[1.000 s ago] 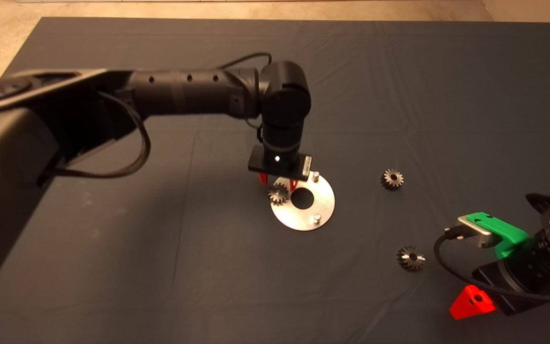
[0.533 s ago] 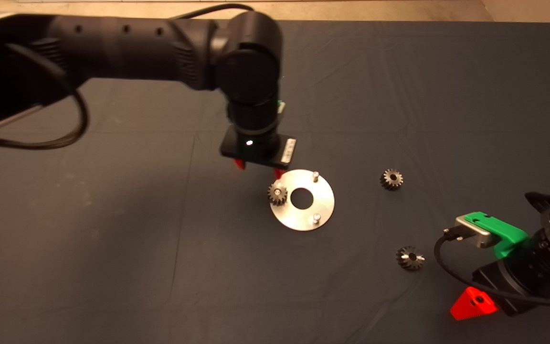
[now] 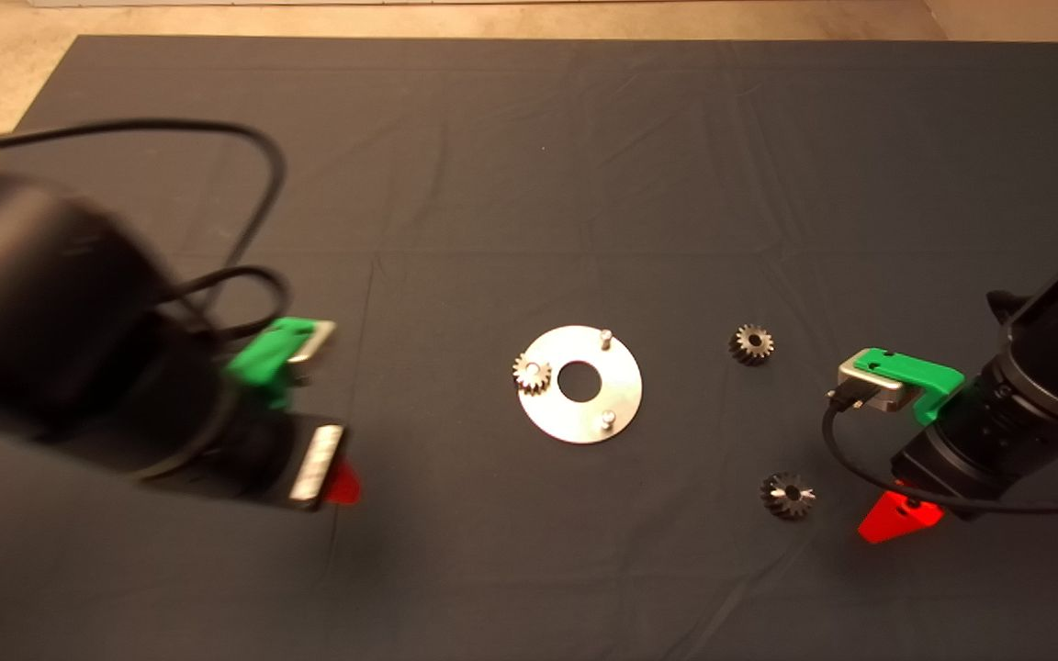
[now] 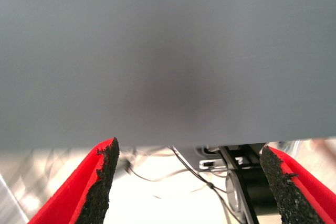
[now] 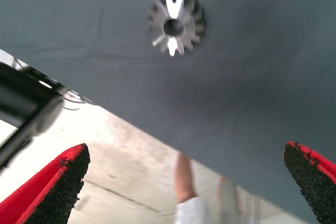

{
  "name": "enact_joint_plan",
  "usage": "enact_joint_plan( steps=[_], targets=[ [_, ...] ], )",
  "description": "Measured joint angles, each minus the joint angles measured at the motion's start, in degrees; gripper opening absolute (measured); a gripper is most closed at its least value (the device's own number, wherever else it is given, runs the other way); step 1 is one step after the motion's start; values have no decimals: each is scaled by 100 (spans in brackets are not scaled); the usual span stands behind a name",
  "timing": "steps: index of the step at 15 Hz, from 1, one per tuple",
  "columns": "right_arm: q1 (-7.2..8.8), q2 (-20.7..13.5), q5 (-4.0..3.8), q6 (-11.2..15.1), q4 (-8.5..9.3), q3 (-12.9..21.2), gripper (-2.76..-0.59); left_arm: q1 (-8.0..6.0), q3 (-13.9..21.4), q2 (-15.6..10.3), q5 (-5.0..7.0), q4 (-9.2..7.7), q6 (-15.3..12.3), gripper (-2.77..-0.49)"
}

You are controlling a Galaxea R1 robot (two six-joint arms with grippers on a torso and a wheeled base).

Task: Install three planetary gears onto the carrier pins

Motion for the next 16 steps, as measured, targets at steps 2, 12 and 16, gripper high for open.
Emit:
enact_joint_plan(
  steps=[2, 12, 16],
  targets=[
    [12, 73, 68, -275, -29, -28, -61, 0, 232, -463, 70, -232, -120, -137],
    [-592, 12, 24, -612, -1436, 733, -61, -15, 456, -397, -19, -529, -182, -137],
    [-822, 14, 28, -821, -2012, 777, -61, -15, 464, -397, -18, -587, -182, -137]
  ],
)
